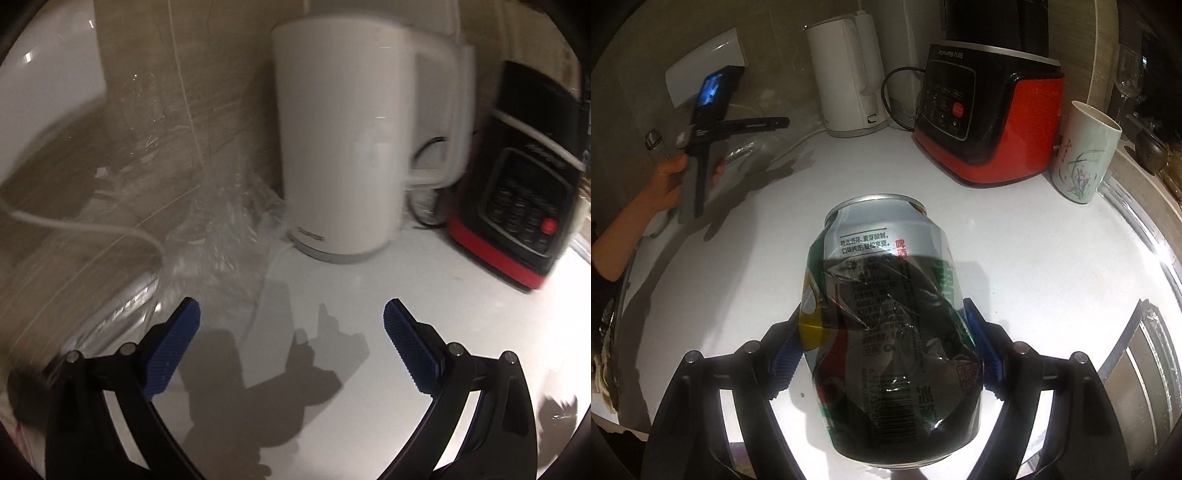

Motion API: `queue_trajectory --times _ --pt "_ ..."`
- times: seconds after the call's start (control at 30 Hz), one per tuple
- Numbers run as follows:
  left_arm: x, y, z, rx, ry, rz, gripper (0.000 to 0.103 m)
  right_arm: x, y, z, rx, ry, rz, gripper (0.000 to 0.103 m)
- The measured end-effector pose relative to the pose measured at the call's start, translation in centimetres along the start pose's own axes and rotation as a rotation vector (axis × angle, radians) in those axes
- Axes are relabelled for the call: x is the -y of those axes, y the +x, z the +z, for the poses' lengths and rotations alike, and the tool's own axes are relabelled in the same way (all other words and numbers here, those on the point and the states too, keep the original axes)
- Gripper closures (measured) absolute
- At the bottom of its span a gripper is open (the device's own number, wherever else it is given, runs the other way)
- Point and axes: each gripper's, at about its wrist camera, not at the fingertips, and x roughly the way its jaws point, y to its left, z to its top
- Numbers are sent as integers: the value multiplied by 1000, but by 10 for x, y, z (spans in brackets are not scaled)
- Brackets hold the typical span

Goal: Collect trash
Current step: 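Grasp the clear plastic bag by the kettle with the left tool while the right tool holds the can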

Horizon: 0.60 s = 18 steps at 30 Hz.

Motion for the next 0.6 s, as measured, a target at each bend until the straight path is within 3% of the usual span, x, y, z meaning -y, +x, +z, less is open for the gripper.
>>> queue_trajectory --times 0.23,0.3,0.37,0.47,0.6 --pt "-31 61 5 -39 8 8 8 -21 -10 -1 9 39 5 24" --pt "-37 70 8 -44 10 -6 15 -23 -10 -1 12 53 11 24" --pt "-40 77 11 -65 14 -40 51 -27 -11 -2 16 61 12 24" --pt "-43 78 14 -84 28 -75 83 -33 -11 -3 17 68 18 24" --pt "-35 58 12 -39 80 -81 92 -42 -11 -4 20 63 28 24"
